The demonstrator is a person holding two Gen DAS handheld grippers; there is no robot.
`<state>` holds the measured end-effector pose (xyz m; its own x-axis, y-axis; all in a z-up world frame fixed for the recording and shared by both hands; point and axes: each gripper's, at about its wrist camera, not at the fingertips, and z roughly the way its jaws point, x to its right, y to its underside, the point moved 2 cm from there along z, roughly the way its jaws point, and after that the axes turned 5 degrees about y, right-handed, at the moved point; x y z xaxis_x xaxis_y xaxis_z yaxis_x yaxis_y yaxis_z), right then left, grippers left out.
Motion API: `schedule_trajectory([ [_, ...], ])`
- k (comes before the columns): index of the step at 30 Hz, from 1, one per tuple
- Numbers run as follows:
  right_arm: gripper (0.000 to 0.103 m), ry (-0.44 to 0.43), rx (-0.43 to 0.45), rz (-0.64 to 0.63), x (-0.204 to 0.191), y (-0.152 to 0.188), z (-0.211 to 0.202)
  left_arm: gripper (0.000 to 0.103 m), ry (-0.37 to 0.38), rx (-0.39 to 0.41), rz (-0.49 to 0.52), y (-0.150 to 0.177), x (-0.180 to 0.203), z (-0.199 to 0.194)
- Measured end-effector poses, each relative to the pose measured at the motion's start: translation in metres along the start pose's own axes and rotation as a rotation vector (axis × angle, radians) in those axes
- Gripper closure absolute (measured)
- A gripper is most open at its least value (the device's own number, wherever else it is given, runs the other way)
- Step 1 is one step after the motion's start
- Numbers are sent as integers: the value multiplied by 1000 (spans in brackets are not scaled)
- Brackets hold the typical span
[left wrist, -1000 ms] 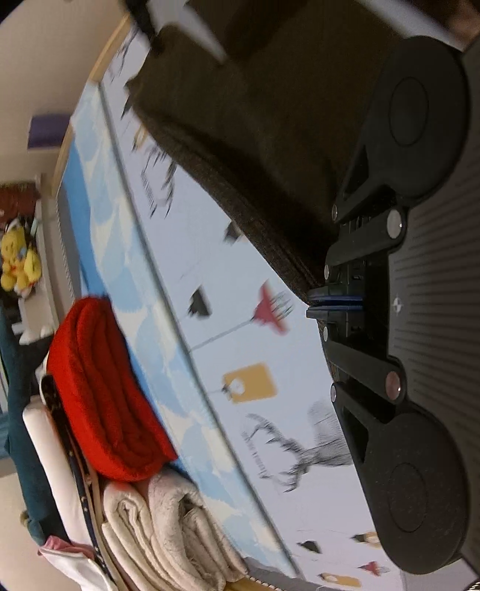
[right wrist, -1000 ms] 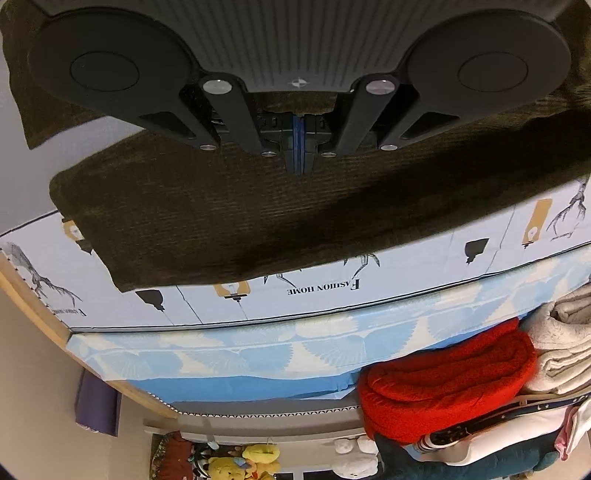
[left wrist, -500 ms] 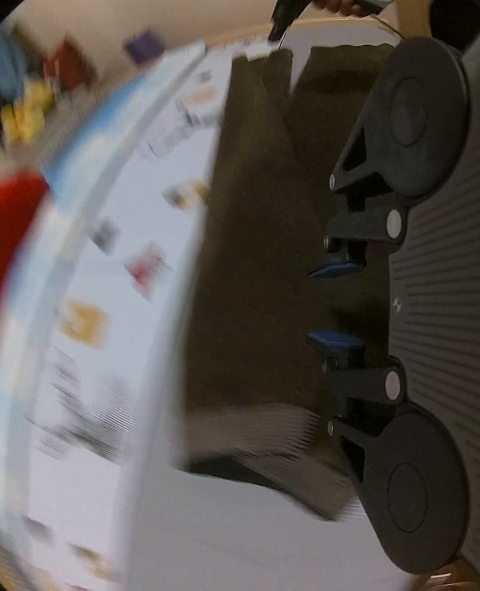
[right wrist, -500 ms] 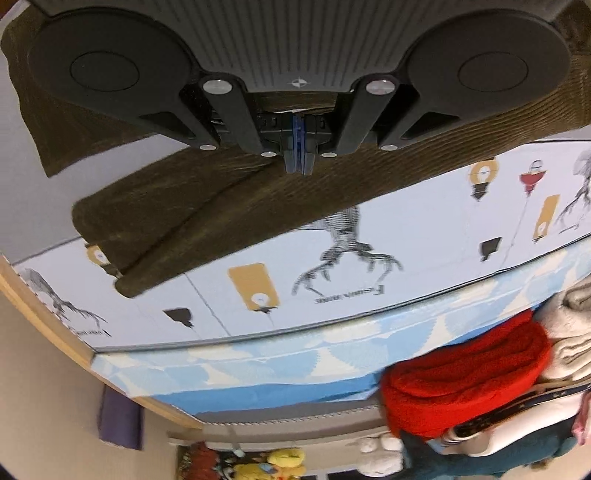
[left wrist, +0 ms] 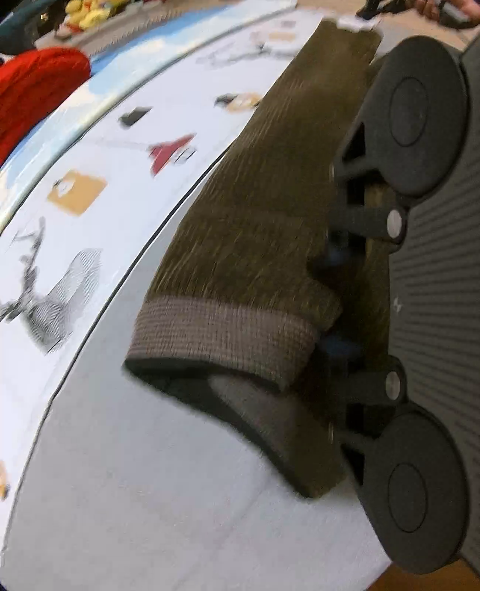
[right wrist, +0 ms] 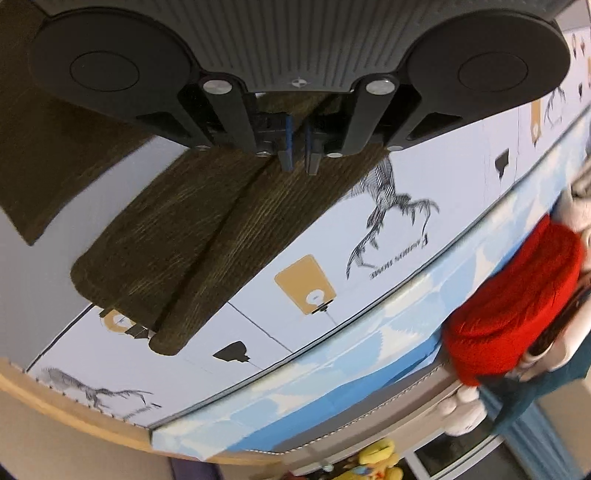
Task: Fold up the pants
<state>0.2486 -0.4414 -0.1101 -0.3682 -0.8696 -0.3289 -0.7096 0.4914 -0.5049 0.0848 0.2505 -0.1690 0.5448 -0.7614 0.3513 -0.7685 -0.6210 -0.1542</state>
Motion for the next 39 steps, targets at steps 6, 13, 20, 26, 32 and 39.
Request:
schedule_trajectory([
  [6, 89, 15, -30, 121, 28, -14, 49, 84, 23, 193, 35, -9, 18, -28],
  [13, 76, -31, -70, 231, 41, -15, 97, 65, 25, 64, -18, -9, 14, -10],
  [20, 95, 18, -17, 188, 32, -19, 101, 76, -33, 49, -19, -13, 12, -1],
  [26, 100, -24, 52, 177, 33, -27, 62, 89, -9, 96, 43, -13, 22, -18],
  [32, 100, -76, 80, 192, 47, -18, -13, 92, 28, 187, 63, -12, 16, -49],
  [39, 100, -43, 72, 156, 83, 48, -109, 94, 28, 292, 182, 10, 1, -91],
])
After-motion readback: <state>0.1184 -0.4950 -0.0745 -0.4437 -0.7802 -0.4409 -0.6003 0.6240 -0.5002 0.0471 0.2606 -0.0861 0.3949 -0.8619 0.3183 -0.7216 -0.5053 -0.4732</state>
